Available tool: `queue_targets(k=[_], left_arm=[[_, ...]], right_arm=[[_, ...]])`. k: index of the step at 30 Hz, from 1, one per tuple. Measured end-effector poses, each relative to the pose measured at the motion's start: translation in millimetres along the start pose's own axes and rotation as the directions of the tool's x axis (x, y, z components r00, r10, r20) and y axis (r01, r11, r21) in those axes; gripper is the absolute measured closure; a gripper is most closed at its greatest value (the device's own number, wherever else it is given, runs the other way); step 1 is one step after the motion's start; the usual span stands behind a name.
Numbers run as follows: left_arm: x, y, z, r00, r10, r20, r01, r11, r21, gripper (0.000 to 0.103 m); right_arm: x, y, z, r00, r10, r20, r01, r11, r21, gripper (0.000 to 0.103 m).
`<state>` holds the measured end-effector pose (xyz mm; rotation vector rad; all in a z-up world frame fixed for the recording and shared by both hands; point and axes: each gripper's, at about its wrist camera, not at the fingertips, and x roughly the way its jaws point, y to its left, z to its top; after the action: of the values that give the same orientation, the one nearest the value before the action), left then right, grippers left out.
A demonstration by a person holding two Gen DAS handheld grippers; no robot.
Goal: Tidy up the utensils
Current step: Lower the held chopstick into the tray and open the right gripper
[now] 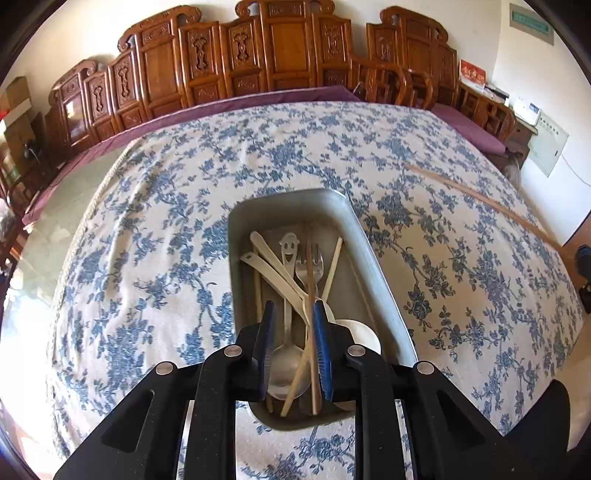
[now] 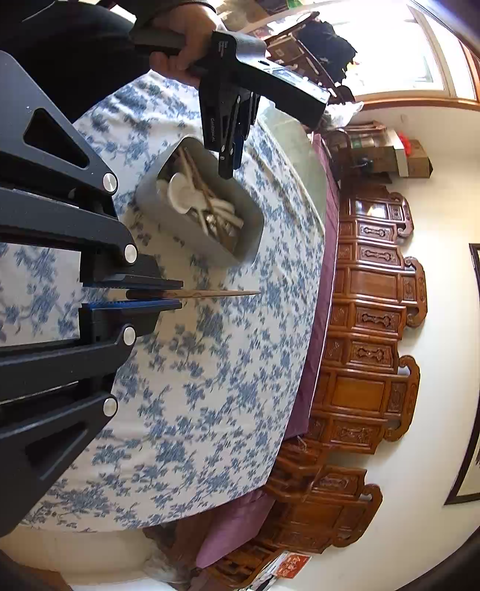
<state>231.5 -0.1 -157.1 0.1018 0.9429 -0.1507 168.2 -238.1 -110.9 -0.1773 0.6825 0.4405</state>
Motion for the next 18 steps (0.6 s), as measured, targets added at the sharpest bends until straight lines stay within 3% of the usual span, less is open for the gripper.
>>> queue_targets(k=[4, 12, 18], left_arm=[[-13, 8, -1, 1.0, -0.002, 0.02, 0.002, 1.0, -0.001, 0.082], [-33, 33, -10, 0.999, 0.002, 0.053, -0.001, 1.0, -0.024, 0.066], [-42, 51, -20, 0.998, 0.006, 0.061, -0.003, 0.999, -0.049, 0.058]], right_arm=[[8, 18, 8, 1.0, 0.02, 0.0, -0.02, 1.0, -0.008, 0.097], [36, 60, 20, 0.998, 0.05, -0.032, -0.051, 0.998, -0.021, 0.097], [69, 86, 23, 0.997, 0.028, -0.074, -0.03, 0.999, -0.02, 0.097]])
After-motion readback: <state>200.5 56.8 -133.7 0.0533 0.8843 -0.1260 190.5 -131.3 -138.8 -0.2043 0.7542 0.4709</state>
